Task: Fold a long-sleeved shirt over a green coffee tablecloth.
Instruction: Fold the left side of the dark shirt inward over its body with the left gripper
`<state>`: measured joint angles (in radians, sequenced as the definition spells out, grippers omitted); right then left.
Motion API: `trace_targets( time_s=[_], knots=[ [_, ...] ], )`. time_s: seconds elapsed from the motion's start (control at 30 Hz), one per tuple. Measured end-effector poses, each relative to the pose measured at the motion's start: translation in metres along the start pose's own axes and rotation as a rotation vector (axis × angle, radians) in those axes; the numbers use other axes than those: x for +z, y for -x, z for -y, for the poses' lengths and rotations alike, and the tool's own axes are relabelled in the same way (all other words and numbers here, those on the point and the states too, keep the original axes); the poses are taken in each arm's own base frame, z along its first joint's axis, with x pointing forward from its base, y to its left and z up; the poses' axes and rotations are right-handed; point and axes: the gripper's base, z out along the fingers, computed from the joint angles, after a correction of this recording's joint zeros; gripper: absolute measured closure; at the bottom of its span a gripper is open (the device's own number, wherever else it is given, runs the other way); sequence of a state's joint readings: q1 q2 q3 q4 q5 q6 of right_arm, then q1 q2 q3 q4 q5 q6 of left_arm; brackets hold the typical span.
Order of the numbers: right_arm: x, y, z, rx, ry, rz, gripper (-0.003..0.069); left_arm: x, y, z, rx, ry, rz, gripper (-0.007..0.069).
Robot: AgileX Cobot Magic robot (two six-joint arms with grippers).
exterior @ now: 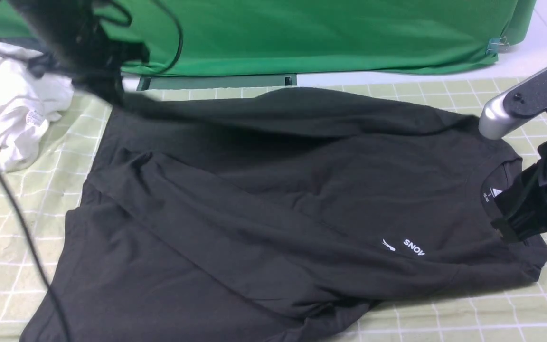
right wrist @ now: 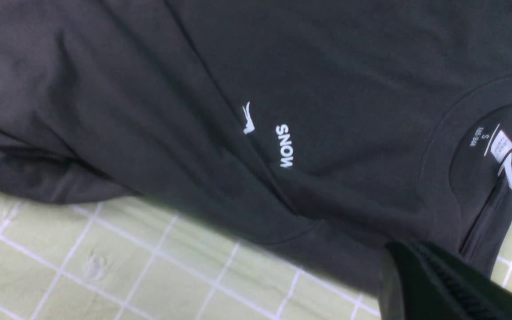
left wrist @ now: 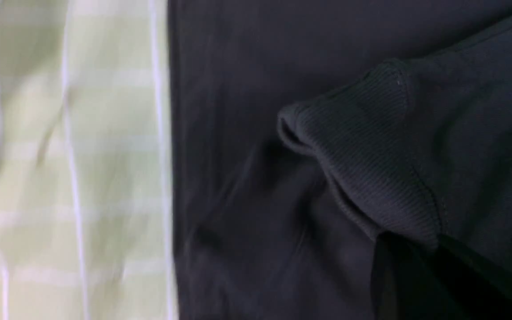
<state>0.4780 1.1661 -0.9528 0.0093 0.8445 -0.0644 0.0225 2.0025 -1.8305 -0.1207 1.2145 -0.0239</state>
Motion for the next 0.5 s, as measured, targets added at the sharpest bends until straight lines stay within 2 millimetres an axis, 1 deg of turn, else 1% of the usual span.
trace_targets(
  time_s=[0.17,0.23,0.3,0.37,0.43,0.47,0.5],
  knots=[
    [0.0,0.003,0.0,-0.003,-0.002,0.034,0.0661,-0.002,-0.045,-0.003,-0.025,0.008,-0.086,0.0595],
    [0.0,0.004,0.0,-0.003,-0.003,0.048,0.0659,0.003,-0.062,-0.004,-0.032,0.012,-0.116,0.0595],
    [0.0,0.005,0.0,-0.003,-0.004,0.054,0.0658,0.005,-0.072,-0.004,-0.035,0.013,-0.126,0.0595],
    [0.0,0.006,0.0,-0.003,-0.004,0.063,0.0655,0.019,-0.086,-0.002,-0.04,0.006,-0.158,0.0591],
    [0.0,0.006,0.0,-0.003,-0.004,0.067,0.065,0.026,-0.093,0.001,-0.035,0.004,-0.18,0.0584],
    [0.0,0.006,0.0,-0.004,-0.004,0.067,0.0648,0.032,-0.1,0.002,-0.025,0.008,-0.207,0.0568],
    [0.0,0.006,0.0,-0.004,-0.004,0.067,0.0646,0.033,-0.101,0.003,-0.022,0.009,-0.214,0.0561]
  ],
)
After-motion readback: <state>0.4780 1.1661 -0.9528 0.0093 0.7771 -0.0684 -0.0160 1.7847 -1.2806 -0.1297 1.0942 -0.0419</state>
